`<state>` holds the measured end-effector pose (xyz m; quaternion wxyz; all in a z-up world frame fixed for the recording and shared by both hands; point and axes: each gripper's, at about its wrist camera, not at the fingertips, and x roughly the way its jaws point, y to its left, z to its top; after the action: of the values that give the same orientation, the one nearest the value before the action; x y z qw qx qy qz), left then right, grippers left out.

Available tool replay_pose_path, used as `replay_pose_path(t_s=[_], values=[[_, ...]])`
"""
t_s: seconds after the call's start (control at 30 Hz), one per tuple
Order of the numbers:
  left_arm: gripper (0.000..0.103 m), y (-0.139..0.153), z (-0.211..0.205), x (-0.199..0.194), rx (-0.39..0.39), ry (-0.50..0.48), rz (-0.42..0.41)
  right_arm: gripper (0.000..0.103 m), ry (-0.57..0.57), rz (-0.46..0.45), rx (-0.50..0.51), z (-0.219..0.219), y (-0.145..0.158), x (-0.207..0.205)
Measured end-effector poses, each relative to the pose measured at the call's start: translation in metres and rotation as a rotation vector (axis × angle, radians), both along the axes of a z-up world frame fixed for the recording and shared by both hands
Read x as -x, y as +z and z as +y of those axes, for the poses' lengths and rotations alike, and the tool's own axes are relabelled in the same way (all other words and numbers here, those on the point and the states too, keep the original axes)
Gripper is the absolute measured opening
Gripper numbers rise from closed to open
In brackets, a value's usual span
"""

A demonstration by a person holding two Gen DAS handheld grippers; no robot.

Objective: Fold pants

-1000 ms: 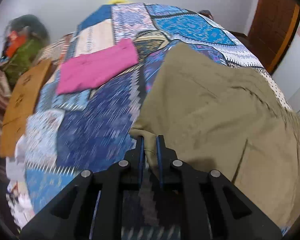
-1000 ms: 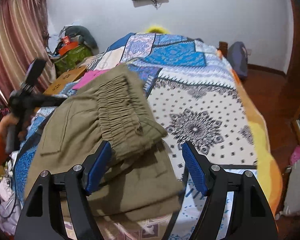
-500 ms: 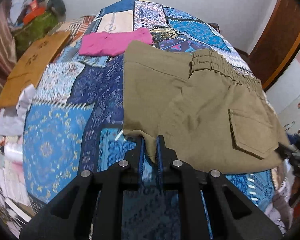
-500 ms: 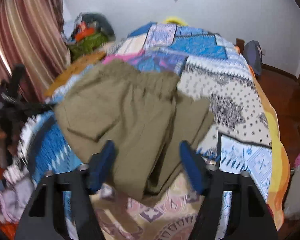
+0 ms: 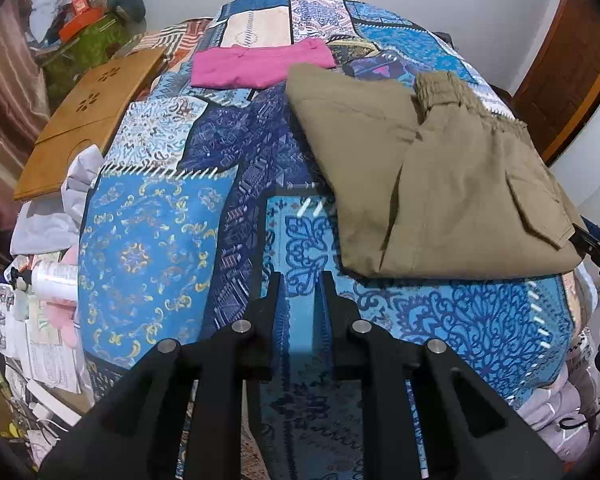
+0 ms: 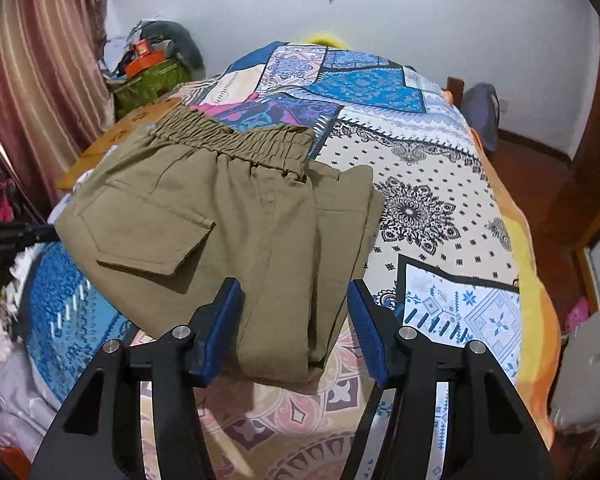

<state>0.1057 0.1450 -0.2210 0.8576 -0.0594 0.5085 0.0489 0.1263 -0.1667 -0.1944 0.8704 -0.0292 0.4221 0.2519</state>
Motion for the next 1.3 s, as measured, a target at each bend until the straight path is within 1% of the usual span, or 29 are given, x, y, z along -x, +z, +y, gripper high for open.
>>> replay_pose_path(t_s=[0.07,0.17,0.23,0.27,0.33,0.4,0.47,0.53,0.6,0.63,0.67,0.7,0.73,0.8,0.83,0.9,0.97,1.03,1.07,1.1,1.13,1.23,1.3], values=[[0.017,0.012,0.0,-0.004,0.003,-0.009,-0.032,0.051,-0.002,-0.007,-0.013,-0.002,0.006,0.0],[0.017,0.032,-0.01,-0.021,0.019,-0.058,-0.077,0.051,-0.001,-0.044,-0.018,-0.002,0.017,-0.001],[0.02,0.041,-0.023,-0.037,0.014,-0.102,-0.1,0.051,0.008,-0.059,-0.034,0.0,0.023,-0.006],[0.024,0.045,-0.031,-0.046,0.014,-0.124,-0.11,0.051,0.012,-0.066,-0.039,0.001,0.025,-0.01],[0.032,0.049,-0.045,-0.065,0.036,-0.171,-0.124,0.051,0.02,-0.081,-0.04,0.006,0.027,-0.019],[0.034,0.05,-0.057,-0.082,0.059,-0.211,-0.126,0.051,0.027,-0.089,-0.039,0.01,0.027,-0.028],[0.037,0.046,-0.072,-0.1,0.071,-0.256,-0.12,0.051,0.038,-0.087,-0.043,0.015,0.024,-0.039],[0.038,0.038,-0.086,-0.115,0.074,-0.294,-0.101,0.051,0.063,-0.05,-0.039,0.023,0.017,-0.051],[0.038,0.028,-0.094,-0.13,0.052,-0.312,-0.079,0.05,0.08,-0.025,-0.039,0.028,0.009,-0.059],[0.038,0.022,-0.096,-0.135,0.028,-0.312,-0.073,0.045,0.089,-0.009,-0.03,0.031,0.004,-0.063],[0.038,0.018,-0.096,-0.139,0.014,-0.312,-0.073,0.036,0.098,0.008,-0.017,0.034,-0.001,-0.066],[0.041,0.015,-0.095,-0.142,0.002,-0.305,-0.075,0.033,0.105,0.023,-0.005,0.037,-0.008,-0.07],[0.045,0.011,-0.092,-0.146,-0.002,-0.294,-0.071,0.032,0.106,0.019,-0.006,0.036,-0.011,-0.07],[0.048,0.003,-0.081,-0.152,0.051,-0.284,-0.053,0.028,0.098,0.006,0.004,0.033,-0.011,-0.07],[0.052,0.0,-0.077,-0.154,0.066,-0.279,-0.052,0.026,0.099,0.005,0.01,0.032,-0.012,-0.07],[0.053,-0.004,-0.074,-0.154,0.084,-0.275,-0.059,0.025,0.096,0.002,0.035,0.032,-0.015,-0.072],[0.054,-0.006,-0.079,-0.153,0.049,-0.273,-0.076,0.025,0.104,0.0,0.066,0.035,-0.017,-0.072],[0.058,-0.003,-0.09,-0.146,-0.043,-0.29,-0.11,0.025,0.101,-0.026,0.104,0.039,-0.013,-0.07],[0.058,-0.001,-0.094,-0.143,-0.083,-0.3,-0.118,0.026,0.1,-0.027,0.114,0.039,-0.011,-0.069],[0.058,0.002,-0.096,-0.141,-0.106,-0.306,-0.121,0.026,0.099,-0.026,0.116,0.038,-0.008,-0.067],[0.058,0.006,-0.097,-0.138,-0.119,-0.311,-0.126,0.03,0.094,-0.028,0.121,0.037,-0.004,-0.065],[0.058,0.017,-0.093,-0.129,-0.134,-0.302,-0.138,0.031,0.083,-0.037,0.131,0.029,0.009,-0.058],[0.058,0.026,-0.089,-0.123,-0.143,-0.286,-0.159,0.035,0.069,-0.045,0.117,0.021,0.018,-0.054]])
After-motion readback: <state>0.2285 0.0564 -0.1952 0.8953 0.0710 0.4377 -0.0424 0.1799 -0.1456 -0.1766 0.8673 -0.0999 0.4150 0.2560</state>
